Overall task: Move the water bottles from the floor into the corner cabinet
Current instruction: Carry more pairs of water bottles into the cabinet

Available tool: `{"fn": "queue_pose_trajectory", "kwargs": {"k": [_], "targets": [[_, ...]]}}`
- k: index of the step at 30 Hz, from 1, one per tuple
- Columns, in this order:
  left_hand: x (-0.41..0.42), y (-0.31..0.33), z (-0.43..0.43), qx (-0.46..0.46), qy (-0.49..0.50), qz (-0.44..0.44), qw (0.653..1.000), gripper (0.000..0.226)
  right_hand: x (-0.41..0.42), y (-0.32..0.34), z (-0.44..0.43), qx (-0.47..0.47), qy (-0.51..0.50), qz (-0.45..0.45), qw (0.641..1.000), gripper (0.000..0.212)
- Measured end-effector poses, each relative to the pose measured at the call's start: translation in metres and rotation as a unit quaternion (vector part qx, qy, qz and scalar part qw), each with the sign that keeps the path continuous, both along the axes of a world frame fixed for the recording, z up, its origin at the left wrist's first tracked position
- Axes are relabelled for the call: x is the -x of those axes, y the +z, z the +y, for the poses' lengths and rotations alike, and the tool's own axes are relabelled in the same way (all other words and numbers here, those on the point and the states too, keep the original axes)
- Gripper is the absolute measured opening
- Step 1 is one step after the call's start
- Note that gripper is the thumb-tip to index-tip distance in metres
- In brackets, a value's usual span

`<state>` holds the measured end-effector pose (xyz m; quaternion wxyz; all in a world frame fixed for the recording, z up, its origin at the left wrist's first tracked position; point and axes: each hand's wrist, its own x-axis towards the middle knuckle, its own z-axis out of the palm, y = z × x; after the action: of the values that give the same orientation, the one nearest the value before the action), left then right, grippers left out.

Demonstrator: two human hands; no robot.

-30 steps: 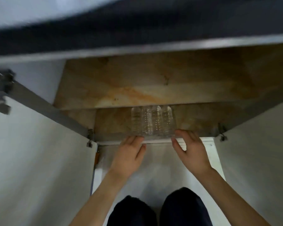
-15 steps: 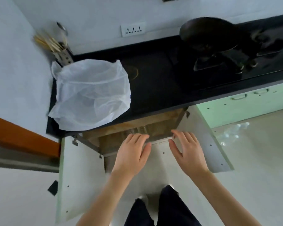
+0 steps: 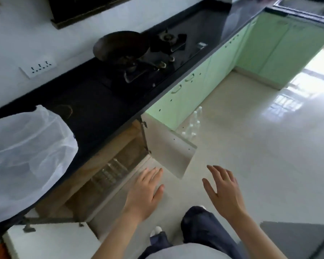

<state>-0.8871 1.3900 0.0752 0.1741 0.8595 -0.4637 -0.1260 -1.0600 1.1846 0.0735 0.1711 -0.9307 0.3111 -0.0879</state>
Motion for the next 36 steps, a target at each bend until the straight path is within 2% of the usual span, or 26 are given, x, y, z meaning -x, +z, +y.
{"fn": "queue_pose_trajectory", "kwargs": {"k": [3, 8, 13, 18, 23, 26, 32, 36], "targets": [[0.017, -0.001, -0.046, -0.010, -0.053, 0.007, 0.999, 0.061, 0.028, -0.005, -0.029, -0.004, -0.049, -0.002, 0.999, 0.061], [0.025, -0.003, -0.154, -0.008, -0.119, 0.003, 0.993, 0.064, 0.053, -0.004, -0.112, -0.001, -0.113, -0.021, 0.993, 0.059], [0.043, -0.005, -0.286, 0.029, -0.133, 0.007, 0.991, 0.053, 0.081, -0.005, -0.219, 0.009, -0.124, -0.006, 0.992, 0.059], [0.068, 0.022, -0.400, 0.057, -0.147, -0.002, 0.987, 0.051, 0.102, 0.011, -0.321, 0.012, -0.124, 0.007, 0.992, 0.059], [0.050, 0.041, -0.498, 0.086, -0.140, -0.030, 0.986, 0.048, 0.087, 0.030, -0.425, 0.017, -0.126, -0.035, 0.991, 0.056], [0.032, 0.033, -0.547, 0.083, -0.124, -0.023, 0.988, 0.048, 0.072, 0.026, -0.479, 0.017, -0.122, -0.052, 0.991, 0.055], [-0.002, -0.015, -0.625, 0.051, -0.061, 0.002, 0.997, 0.053, 0.025, -0.004, -0.580, -0.014, -0.084, -0.015, 0.996, 0.059], [-0.036, -0.018, -0.681, 0.067, 0.007, 0.012, 0.998, 0.051, -0.025, 0.004, -0.660, -0.017, -0.044, -0.004, 0.999, 0.061]]}}
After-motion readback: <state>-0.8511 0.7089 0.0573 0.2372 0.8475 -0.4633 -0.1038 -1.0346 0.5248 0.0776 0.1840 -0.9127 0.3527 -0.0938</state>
